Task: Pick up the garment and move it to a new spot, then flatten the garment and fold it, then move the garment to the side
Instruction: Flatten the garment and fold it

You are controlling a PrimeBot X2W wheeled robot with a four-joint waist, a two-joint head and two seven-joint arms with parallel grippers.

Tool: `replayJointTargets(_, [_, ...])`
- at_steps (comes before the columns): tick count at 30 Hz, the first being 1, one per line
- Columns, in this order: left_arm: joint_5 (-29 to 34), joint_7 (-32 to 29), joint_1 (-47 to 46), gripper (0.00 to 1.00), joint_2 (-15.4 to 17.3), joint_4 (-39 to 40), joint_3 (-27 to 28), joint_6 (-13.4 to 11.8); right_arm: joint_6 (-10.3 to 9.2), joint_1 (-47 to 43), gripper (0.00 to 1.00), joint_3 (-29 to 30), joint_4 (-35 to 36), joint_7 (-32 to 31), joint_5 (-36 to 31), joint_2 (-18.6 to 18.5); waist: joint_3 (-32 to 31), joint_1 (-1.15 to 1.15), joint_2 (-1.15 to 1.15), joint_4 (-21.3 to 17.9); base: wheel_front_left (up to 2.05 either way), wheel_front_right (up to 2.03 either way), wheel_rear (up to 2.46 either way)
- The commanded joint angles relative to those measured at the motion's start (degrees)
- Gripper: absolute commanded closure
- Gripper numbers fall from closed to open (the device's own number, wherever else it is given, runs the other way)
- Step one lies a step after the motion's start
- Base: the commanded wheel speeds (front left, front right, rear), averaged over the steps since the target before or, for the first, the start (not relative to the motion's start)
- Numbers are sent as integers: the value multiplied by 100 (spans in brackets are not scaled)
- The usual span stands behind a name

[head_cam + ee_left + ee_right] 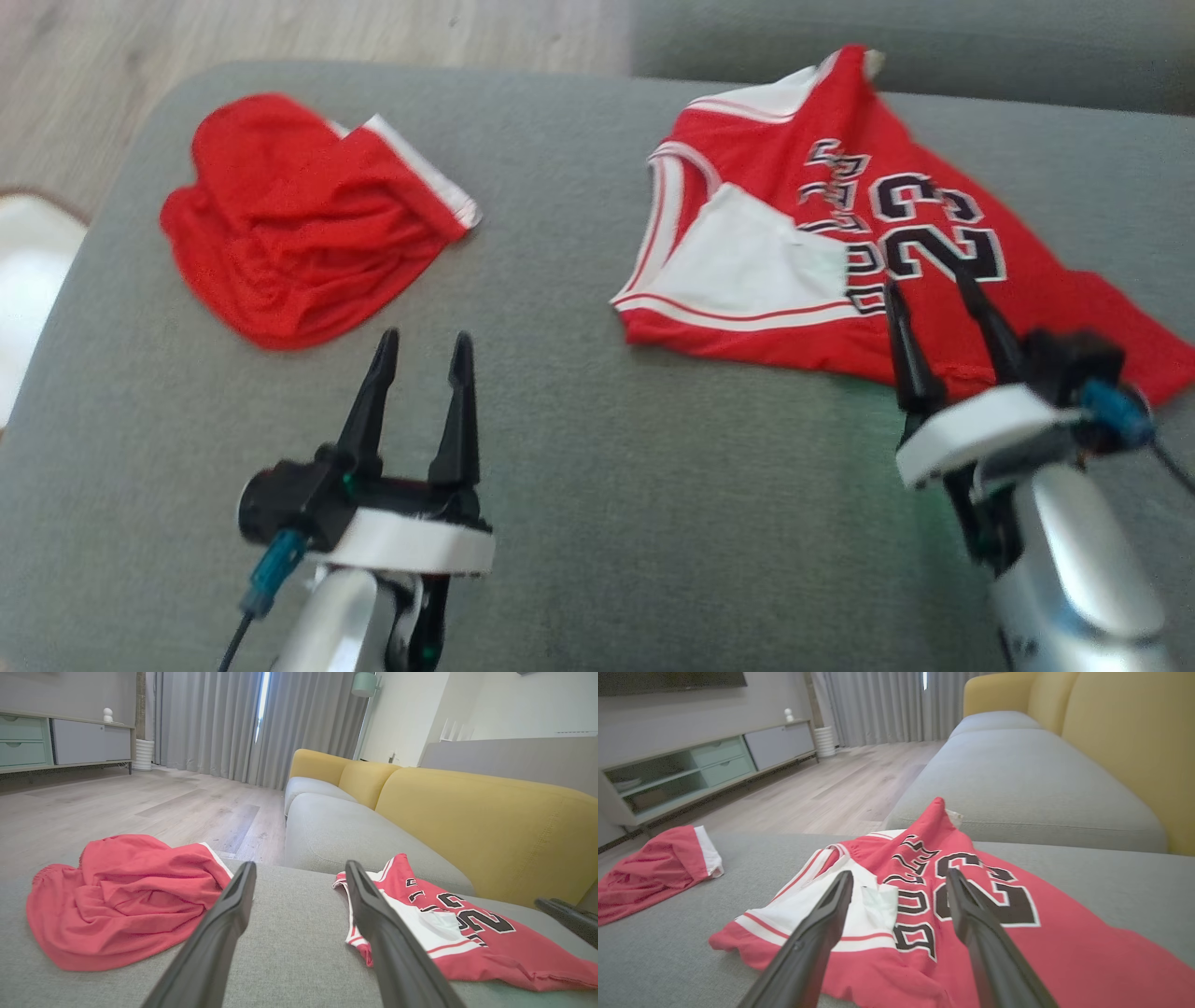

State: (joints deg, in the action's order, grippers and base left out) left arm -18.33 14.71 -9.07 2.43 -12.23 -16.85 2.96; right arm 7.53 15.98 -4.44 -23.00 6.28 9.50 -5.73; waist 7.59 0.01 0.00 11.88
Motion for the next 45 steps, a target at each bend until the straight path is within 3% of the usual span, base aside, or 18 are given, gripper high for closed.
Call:
replayJointTargets(1, [-28, 29, -290, 0, 44, 172, 142, -2, -4, 275, 0, -136, 136, -28, 13, -59, 159, -1, 0, 173, 0, 0, 0])
replayJointTargets(9, [-193, 29, -506, 0, 44, 160, -106, -73, -4, 1101, 0, -229, -1014, -595, 343, -363, 461, -1, 0, 568, 0, 0, 0])
replayJointTargets(20, [-249, 29, -606, 0, 44, 165, -214, -125, -4, 1737, 0, -529, -2055, -361, 604, -606, 677, -1, 0, 846, 0, 0, 0])
replayJointTargets(21, [-253, 29, -608, 0, 44, 167, -224, -128, -4, 1772, 20, -569, -2122, -326, 616, -614, 685, -1, 0, 856, 0, 0, 0])
replayJointTargets(22, [-257, 29, -611, 0, 44, 167, -233, -132, -4, 1804, 56, -612, -2179, -286, 628, -620, 691, -1, 0, 863, 0, 0, 0])
replayJointTargets(23, [-261, 29, -615, 0, 44, 165, -241, -135, -4, 1832, 100, -658, -2229, -243, 640, -623, 694, -1, 0, 867, 0, 0, 0])
replayJointTargets(33, [-253, 29, -577, 0, 44, 82, -215, -150, -4, 1952, 100, -1152, -2472, 271, 799, -551, 484, -1, 0, 795, 0, 0, 0])
replayJointTargets(45, [-160, 29, -350, 0, 44, 74, 170, -173, -4, 1446, 100, -2428, -1565, 567, 1491, -200, -83, -1, 0, 700, 0, 0, 0])
